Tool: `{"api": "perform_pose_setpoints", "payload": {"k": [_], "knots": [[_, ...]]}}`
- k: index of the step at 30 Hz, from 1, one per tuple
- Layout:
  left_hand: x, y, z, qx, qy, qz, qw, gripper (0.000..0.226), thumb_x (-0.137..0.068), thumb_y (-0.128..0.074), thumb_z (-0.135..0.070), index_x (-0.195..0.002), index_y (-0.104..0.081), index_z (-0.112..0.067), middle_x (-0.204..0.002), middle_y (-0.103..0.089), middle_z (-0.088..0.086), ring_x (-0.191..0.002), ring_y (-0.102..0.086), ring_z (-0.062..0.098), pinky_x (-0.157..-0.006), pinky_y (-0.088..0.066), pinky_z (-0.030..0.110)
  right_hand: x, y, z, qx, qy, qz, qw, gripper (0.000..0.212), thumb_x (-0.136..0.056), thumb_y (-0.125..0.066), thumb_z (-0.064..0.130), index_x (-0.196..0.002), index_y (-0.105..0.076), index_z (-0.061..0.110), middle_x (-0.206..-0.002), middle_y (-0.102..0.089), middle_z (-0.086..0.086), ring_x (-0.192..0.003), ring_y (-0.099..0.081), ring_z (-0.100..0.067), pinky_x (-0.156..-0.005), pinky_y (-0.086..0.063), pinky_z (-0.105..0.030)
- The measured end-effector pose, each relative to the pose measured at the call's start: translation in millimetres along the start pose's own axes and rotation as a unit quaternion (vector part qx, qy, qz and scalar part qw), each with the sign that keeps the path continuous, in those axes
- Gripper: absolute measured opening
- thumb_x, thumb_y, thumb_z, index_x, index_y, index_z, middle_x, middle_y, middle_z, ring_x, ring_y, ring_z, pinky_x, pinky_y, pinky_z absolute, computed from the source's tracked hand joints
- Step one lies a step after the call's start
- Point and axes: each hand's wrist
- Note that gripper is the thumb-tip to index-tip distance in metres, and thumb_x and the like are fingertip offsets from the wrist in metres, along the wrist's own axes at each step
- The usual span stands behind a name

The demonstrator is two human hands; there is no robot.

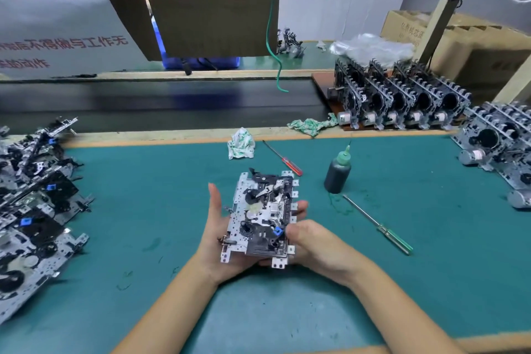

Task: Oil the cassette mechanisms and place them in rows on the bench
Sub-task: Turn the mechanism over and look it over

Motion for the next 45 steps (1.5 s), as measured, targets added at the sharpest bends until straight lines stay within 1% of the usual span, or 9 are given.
{"api": "perform_pose_setpoints", "payload": {"k": [3,6,8,10,13,17,21,26,45], "knots": [[1,5,-1,0.025,-0.02,0.001,0.999,0.094,-0.069,-0.074,-0.06,-0.137,-0.046,-0.001,-0.142,-0.043,0.025,-0.131,-0.044,0.035,-0.107,-0.038,0.048,9,15,5,0.204,0.076,-0.205,0.954,0.023,-0.083,-0.069,0.032,-0.061,-0.072,0.028,-0.063,-0.066,0.012,-0.062,-0.059,-0.001,-0.068,-0.047,-0.02],[-3,9,1,0.007,-0.017,-0.032,0.999,0.076,-0.067,-0.083,-0.038,-0.128,-0.057,-0.001,-0.137,-0.047,0.027,-0.126,-0.049,0.039,-0.104,-0.041,0.049,23,38,7,0.479,0.067,-0.469,0.739,0.017,-0.083,-0.065,0.044,-0.079,-0.065,0.027,-0.073,-0.062,0.011,-0.077,-0.058,-0.014,-0.062,-0.041,-0.031],[-5,8,1,0.006,-0.002,-0.053,0.999,0.074,-0.063,-0.084,-0.032,-0.125,-0.059,0.001,-0.135,-0.048,0.03,-0.123,-0.05,0.042,-0.101,-0.043,0.052,31,56,7,0.58,-0.081,-0.511,0.63,0.034,-0.084,-0.061,0.049,-0.103,-0.055,0.021,-0.095,-0.057,0.004,-0.098,-0.05,-0.02,-0.07,-0.037,-0.034],[-7,8,0,0.029,0.008,-0.063,0.998,0.077,-0.062,-0.085,-0.033,-0.124,-0.059,0.002,-0.133,-0.049,0.032,-0.121,-0.051,0.043,-0.098,-0.046,0.052,35,70,8,0.618,-0.191,-0.46,0.608,0.039,-0.09,-0.053,0.048,-0.113,-0.049,0.017,-0.111,-0.053,-0.001,-0.11,-0.044,-0.022,-0.082,-0.037,-0.033],[-9,8,-1,0.052,0.024,-0.085,0.995,0.076,-0.068,-0.079,-0.044,-0.125,-0.058,0.001,-0.132,-0.05,0.031,-0.119,-0.054,0.042,-0.095,-0.048,0.051,33,73,11,0.617,-0.179,-0.372,0.67,0.014,-0.098,-0.044,0.036,-0.098,-0.049,0.023,-0.104,-0.056,0.003,-0.103,-0.048,-0.019,-0.08,-0.04,-0.034],[-11,13,1,0.047,0.046,-0.114,0.991,0.078,-0.068,-0.061,-0.06,-0.12,-0.064,-0.001,-0.129,-0.055,0.028,-0.115,-0.059,0.038,-0.098,-0.046,0.048,17,51,18,0.399,-0.031,-0.206,0.893,0.017,-0.099,-0.041,0.031,-0.083,-0.038,0.03,-0.058,-0.053,0.008,-0.052,-0.041,-0.007,-0.055,-0.036,-0.022],[-12,15,0,0.05,0.049,-0.13,0.989,0.071,-0.07,-0.061,-0.06,-0.115,-0.068,-0.006,-0.125,-0.061,0.018,-0.106,-0.064,0.029,-0.095,-0.049,0.041,-4,30,25,0.233,-0.028,-0.132,0.963,0.027,-0.1,-0.042,0.029,-0.075,-0.046,0.018,-0.043,-0.031,0.009,-0.039,-0.019,-0.007,-0.037,-0.02,-0.014],[-13,18,1,0.037,0.052,-0.139,0.988,0.071,-0.071,-0.057,-0.062,-0.112,-0.069,-0.004,-0.122,-0.063,0.02,-0.103,-0.065,0.03,-0.093,-0.05,0.04,-2,25,21,0.202,-0.067,-0.1,0.972,0.043,-0.097,-0.048,0.031,-0.057,-0.052,0.016,-0.038,-0.037,0.003,-0.034,-0.022,-0.008,-0.036,-0.02,-0.015],[-14,19,3,-0.026,0.052,-0.151,0.987,0.081,-0.078,-0.043,-0.069,-0.122,-0.063,-0.005,-0.127,-0.059,0.022,-0.11,-0.061,0.031,-0.099,-0.047,0.042,5,32,15,0.232,-0.129,-0.066,0.962,0.051,-0.096,-0.046,0.039,-0.052,-0.059,0.017,-0.037,-0.052,0.0,-0.027,-0.034,-0.007,-0.033,-0.022,-0.016]]}}
Point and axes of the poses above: each hand's wrist, its own x-axis away from the middle knuckle, its own y-axis out of the back of the hand, z = x × y
